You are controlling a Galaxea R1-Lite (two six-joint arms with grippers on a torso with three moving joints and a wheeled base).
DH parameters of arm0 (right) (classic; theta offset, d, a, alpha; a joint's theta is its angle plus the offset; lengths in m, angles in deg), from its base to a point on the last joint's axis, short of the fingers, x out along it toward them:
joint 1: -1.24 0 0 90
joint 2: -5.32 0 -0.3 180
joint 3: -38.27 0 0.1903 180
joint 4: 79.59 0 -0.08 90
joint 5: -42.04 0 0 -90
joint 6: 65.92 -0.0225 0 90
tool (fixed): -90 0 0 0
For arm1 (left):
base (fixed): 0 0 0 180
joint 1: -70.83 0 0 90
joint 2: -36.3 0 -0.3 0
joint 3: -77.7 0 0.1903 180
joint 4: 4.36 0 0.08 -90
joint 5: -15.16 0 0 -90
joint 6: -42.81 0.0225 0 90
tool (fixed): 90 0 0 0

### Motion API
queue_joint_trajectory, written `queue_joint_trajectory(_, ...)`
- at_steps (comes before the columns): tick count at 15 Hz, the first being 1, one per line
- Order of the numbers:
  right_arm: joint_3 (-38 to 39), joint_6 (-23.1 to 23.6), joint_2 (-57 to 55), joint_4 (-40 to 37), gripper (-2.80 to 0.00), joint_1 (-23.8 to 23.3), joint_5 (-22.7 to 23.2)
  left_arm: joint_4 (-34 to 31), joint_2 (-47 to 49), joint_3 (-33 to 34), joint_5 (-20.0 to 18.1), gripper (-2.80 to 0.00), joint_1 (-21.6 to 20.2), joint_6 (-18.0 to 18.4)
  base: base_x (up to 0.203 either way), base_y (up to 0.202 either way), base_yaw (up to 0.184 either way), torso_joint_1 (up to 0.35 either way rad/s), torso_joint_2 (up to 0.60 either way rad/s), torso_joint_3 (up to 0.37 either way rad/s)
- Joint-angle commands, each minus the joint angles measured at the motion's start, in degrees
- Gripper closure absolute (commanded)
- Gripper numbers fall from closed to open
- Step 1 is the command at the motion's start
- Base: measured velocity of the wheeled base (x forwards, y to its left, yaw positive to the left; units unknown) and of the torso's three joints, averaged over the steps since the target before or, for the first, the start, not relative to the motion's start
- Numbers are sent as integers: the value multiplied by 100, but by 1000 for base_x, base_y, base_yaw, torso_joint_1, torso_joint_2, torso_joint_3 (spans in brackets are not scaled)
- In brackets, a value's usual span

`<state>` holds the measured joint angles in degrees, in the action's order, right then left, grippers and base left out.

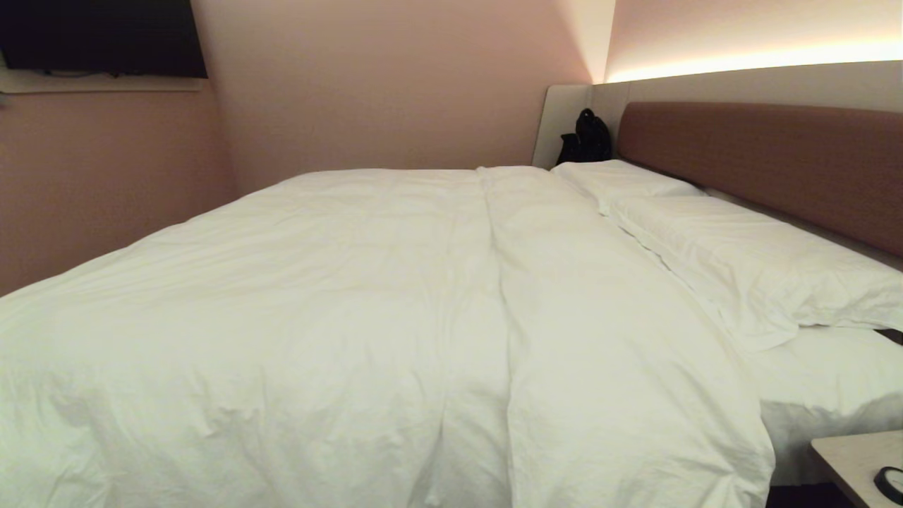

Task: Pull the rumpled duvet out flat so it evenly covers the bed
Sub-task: Flatten the corners of the folded blanket

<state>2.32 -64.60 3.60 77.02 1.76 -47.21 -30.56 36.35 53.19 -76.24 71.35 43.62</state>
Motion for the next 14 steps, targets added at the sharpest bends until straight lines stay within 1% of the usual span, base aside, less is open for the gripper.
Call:
queue_joint_trajectory(1, 142, -9, 155, 152, 0, 2, -22, -3, -1, 0, 0, 0, 0, -29, 0, 0, 0, 0, 0, 0)
queue_joint_trajectory(3, 219, -9, 153, 151, 0, 2, 4, -7, 2, 0, 0, 0, 0, -29, 0, 0, 0, 0, 0, 0)
queue_joint_trajectory(11, 1050, 283, 155, 137, 0, 2, 70, -7, -5, 0, 8, 0, 0, -46, 0, 0, 0, 0, 0, 0)
queue_joint_trajectory(14, 1239, 290, 155, 138, 0, 2, 65, -6, -5, -4, 5, 0, 0, -38, 0, 0, 0, 0, 0, 0)
